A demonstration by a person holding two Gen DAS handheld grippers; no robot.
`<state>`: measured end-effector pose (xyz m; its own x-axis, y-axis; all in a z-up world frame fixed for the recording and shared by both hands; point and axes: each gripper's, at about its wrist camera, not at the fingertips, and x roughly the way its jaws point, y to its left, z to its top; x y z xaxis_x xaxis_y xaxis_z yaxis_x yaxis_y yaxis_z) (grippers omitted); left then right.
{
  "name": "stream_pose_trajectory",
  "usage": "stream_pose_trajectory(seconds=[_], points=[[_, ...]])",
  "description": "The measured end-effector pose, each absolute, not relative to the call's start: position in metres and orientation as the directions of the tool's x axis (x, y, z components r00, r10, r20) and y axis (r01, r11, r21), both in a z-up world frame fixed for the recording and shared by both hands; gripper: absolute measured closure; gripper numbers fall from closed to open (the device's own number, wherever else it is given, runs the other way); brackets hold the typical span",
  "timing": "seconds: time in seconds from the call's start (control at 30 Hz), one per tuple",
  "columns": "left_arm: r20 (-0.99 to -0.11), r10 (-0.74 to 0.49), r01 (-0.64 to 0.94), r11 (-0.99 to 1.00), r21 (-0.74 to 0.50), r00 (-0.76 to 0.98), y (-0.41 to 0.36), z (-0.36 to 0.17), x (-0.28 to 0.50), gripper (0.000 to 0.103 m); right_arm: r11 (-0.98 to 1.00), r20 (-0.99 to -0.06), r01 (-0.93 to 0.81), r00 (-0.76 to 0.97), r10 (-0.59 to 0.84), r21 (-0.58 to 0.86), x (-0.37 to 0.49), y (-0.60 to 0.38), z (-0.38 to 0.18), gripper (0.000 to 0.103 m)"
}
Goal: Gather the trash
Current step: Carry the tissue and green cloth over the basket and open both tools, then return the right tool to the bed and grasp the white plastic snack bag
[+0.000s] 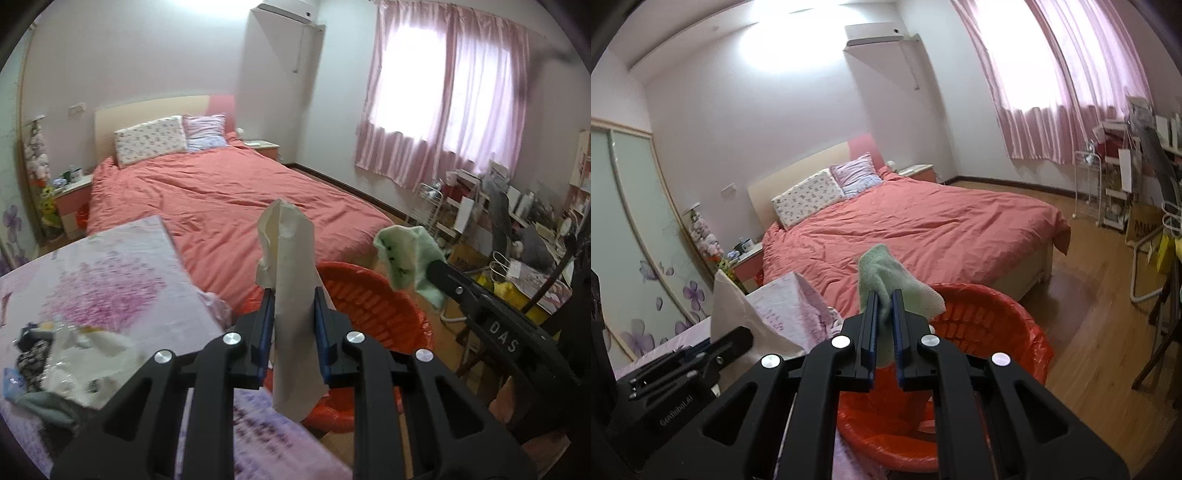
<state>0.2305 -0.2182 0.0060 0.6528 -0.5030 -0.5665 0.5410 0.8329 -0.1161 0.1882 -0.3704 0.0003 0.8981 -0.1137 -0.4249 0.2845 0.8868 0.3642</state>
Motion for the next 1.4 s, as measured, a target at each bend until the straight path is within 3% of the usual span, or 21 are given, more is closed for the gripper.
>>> stream_pose_trajectory(seconds=[0.13,0.23,0.33,0.5,0.57,0.9,1.1,1.4], points=[[-0.598,-0.485,0.542,0.835,-0.097,0.639,-0.242,-0.008,0.245,0.07,0.88,-0.46,0.29,0.883,-0.095,0.375,0.196,-0.384,-0.014,0.094],[-0.638,-0.454,0.521,0.848,-0.096,0.622,-0.247,-0.024,0.258,0.058,0.875,-0.496,0.3,0.865,-0.081,0.381,0.201,-0.387,-0.027,0.086],[-0.66,-0.433,0.503,0.859,-0.096,0.613,-0.242,-0.034,0.265,0.056,0.869,-0.518,0.322,0.85,-0.091,0.376,0.199,-0.389,-0.035,0.075],[-0.675,-0.383,0.459,0.885,-0.074,0.631,-0.221,-0.041,0.27,0.054,0.865,-0.537,0.35,0.836,-0.114,0.361,0.192,-0.386,-0.036,0.072],[-0.673,-0.367,0.443,0.894,-0.064,0.643,-0.212,-0.04,0.269,0.052,0.867,-0.535,0.349,0.836,-0.117,0.356,0.193,-0.382,-0.033,0.066],[-0.653,-0.289,0.355,0.934,-0.032,0.7,-0.157,-0.03,0.258,0.044,0.905,-0.533,0.295,0.841,-0.093,0.307,0.202,-0.356,-0.022,0.06],[-0.64,-0.242,0.296,0.955,-0.023,0.729,-0.115,-0.023,0.253,0.044,0.93,-0.528,0.241,0.847,-0.062,0.278,0.205,-0.329,-0.014,0.053],[-0.618,-0.101,0.123,0.992,-0.008,0.78,-0.023,-0.021,0.243,0.034,0.966,-0.537,0.116,0.843,0.027,0.229,0.216,-0.266,-0.006,0.042]])
